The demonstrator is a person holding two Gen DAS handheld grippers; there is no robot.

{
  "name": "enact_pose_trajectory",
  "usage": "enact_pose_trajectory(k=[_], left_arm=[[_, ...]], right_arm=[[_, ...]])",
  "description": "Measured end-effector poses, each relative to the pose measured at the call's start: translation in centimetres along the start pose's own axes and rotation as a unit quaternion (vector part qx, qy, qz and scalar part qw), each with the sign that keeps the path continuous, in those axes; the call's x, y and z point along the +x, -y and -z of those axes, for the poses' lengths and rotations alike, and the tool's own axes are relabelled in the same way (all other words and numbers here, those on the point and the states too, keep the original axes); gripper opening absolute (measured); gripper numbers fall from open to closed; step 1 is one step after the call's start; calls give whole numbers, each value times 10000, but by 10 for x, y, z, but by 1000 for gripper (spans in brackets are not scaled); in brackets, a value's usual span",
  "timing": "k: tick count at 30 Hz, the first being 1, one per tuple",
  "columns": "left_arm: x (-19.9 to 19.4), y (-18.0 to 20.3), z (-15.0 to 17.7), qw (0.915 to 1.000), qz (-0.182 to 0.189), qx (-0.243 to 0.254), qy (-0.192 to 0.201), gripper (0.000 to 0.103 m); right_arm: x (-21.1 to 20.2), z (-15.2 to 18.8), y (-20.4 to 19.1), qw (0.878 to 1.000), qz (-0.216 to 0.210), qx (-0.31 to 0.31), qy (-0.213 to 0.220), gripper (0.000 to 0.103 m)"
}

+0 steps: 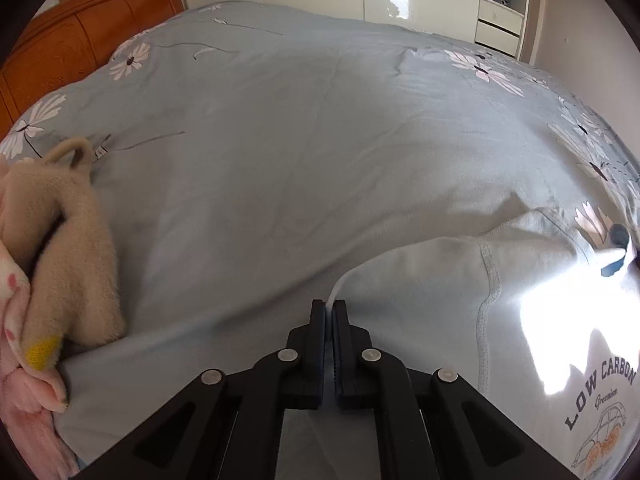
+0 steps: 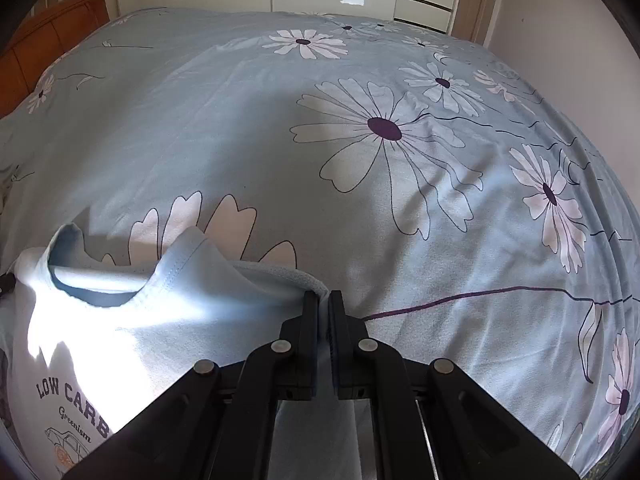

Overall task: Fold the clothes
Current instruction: 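Lay the shirt flat on the bed and open both grippers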

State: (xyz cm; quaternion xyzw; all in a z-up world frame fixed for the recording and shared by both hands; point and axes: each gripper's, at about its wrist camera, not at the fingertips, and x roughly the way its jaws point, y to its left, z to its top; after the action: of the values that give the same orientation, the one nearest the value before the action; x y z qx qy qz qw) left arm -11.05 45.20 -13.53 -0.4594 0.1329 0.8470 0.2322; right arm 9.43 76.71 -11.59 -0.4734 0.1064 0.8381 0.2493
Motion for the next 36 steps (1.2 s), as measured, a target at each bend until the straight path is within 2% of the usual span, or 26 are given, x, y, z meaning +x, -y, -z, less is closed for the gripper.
enact_pose_trajectory(k=[2,3,4,5,6,7,12,17,20,22,27,31,34,36], left_arm=[[-7,-2,6,9994,343,0,-50,7],[-12,-4,9,9988,481,-16,-99,11],[-19,-6,13,9984,560,-44,-117,14],[-26,-9,18,9979,628,-74,-127,24],[-35,-11,24,9978,642,-135,-114,35],[-46,-13,33,9979,617,-194,-46,39],[-105,-18,88,9972,552,-406,300,52],[-150,-15,142,9936,784,-675,449,56],[-168,-3,163,9909,954,-816,493,57],[-177,7,173,9901,1055,-797,482,57],[-199,29,196,9899,1201,-639,410,57],[-211,38,209,9910,1114,-576,472,57],[-210,40,214,9898,1194,-658,411,57],[-209,43,216,9896,1215,-670,376,57]], right_arm=[[-3,1,0,10000,-47,-13,11,6],[-9,2,2,9999,-115,3,53,8],[-15,3,3,9998,-183,20,96,21],[-25,6,6,9995,-247,33,167,41],[-35,9,9,9992,-311,46,241,47],[-48,15,14,9986,-408,39,347,50],[-119,78,50,9946,-723,61,743,50],[-157,186,85,9955,-866,68,388,50],[-168,242,84,9928,-1175,102,198,50],[-169,265,74,9904,-1371,63,145,50],[-159,286,48,9880,-1533,-174,-7,50],[-154,286,37,9912,-1255,-417,-67,50],[-151,287,33,9916,-1126,-624,-78,49],[-150,283,36,9925,-1058,-599,-86,38]])
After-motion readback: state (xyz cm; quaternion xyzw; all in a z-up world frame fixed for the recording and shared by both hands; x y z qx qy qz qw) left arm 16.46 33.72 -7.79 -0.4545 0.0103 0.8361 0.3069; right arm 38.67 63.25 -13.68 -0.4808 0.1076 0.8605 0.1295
